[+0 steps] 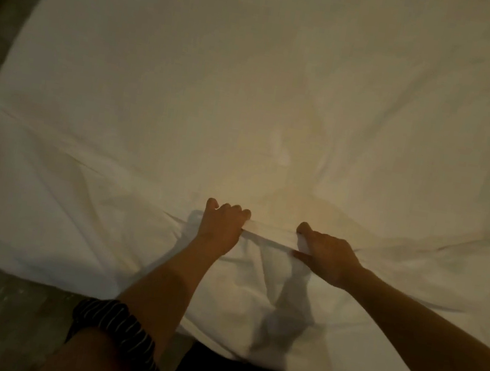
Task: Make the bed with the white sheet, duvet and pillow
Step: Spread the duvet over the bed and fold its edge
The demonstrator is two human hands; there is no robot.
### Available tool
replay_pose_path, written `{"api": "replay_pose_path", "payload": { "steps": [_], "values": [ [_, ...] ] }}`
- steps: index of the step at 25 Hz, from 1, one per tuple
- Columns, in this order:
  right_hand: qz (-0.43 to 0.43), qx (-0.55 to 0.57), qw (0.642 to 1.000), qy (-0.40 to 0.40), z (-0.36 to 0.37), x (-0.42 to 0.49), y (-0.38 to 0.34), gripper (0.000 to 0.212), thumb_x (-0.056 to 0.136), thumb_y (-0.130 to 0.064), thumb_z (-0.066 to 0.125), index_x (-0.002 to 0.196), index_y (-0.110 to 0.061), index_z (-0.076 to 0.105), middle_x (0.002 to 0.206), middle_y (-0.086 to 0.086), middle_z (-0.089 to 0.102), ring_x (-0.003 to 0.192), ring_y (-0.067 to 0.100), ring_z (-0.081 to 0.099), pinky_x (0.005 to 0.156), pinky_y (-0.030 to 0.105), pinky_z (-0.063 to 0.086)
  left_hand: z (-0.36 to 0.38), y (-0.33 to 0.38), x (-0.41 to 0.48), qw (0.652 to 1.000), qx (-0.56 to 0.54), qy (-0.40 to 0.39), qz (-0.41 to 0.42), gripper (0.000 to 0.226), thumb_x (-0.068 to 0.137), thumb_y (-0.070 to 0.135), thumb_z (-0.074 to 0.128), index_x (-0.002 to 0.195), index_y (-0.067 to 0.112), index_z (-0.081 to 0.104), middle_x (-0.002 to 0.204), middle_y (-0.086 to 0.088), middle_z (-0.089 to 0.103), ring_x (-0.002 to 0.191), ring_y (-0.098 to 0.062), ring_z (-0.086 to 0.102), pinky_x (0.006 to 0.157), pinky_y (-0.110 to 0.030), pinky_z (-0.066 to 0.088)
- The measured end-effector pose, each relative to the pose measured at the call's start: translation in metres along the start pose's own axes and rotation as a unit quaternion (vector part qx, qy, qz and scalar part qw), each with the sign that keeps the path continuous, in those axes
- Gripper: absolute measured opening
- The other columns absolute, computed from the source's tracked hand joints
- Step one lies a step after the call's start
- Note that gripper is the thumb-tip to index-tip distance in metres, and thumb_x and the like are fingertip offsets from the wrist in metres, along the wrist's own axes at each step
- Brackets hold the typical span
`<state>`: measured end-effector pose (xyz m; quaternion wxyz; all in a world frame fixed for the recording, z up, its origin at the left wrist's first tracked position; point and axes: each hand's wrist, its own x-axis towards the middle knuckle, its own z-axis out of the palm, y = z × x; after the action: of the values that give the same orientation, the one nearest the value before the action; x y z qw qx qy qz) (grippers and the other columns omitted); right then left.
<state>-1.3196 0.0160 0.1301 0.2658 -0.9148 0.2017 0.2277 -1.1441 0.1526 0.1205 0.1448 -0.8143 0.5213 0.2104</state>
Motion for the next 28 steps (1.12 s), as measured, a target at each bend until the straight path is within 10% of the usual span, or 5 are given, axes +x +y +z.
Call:
{"api": "replay_pose_path", "payload": {
  "steps": [11,19,28],
  "values": [
    [0.097,-0.155,0.968,0.169,-0.148,0.112,0.061,0.024,0.098,-0.020,0.040,0.118,-0.009,0.045,0.115,0.014,0.055,0.105,0.032,0.051,0.078,0.036,0.037,-0.115,-0.048,0.147,0.985,-0.026,0.168,-0.025,0.026,0.091,0.006,0.045,0.109,0.021,0.056,0.110,-0.002,0.057,0.101,-0.024,0.053,0.083,-0.035,0.024],
    [0.155,-0.148,0.959,0.184,-0.083,0.096,0.084,0.048,0.085,-0.018,0.067,0.127,-0.001,0.051,0.123,0.022,0.053,0.111,0.039,0.051,0.095,0.051,0.035,-0.058,-0.064,0.133,0.992,-0.003,0.116,-0.038,0.028,0.100,0.027,0.041,0.127,0.026,0.043,0.128,0.001,0.047,0.114,-0.021,0.049,0.092,-0.036,0.032],
    [0.255,-0.095,0.950,0.152,-0.066,0.006,0.065,0.051,0.099,-0.038,0.040,0.144,-0.016,0.029,0.147,0.004,0.035,0.136,0.024,0.030,0.111,0.041,0.021,-0.077,-0.014,0.119,0.989,-0.011,0.119,0.092,0.037,0.100,0.034,0.040,0.136,0.026,0.041,0.135,0.004,0.046,0.116,-0.018,0.049,0.095,-0.033,0.030]
  ]
}}
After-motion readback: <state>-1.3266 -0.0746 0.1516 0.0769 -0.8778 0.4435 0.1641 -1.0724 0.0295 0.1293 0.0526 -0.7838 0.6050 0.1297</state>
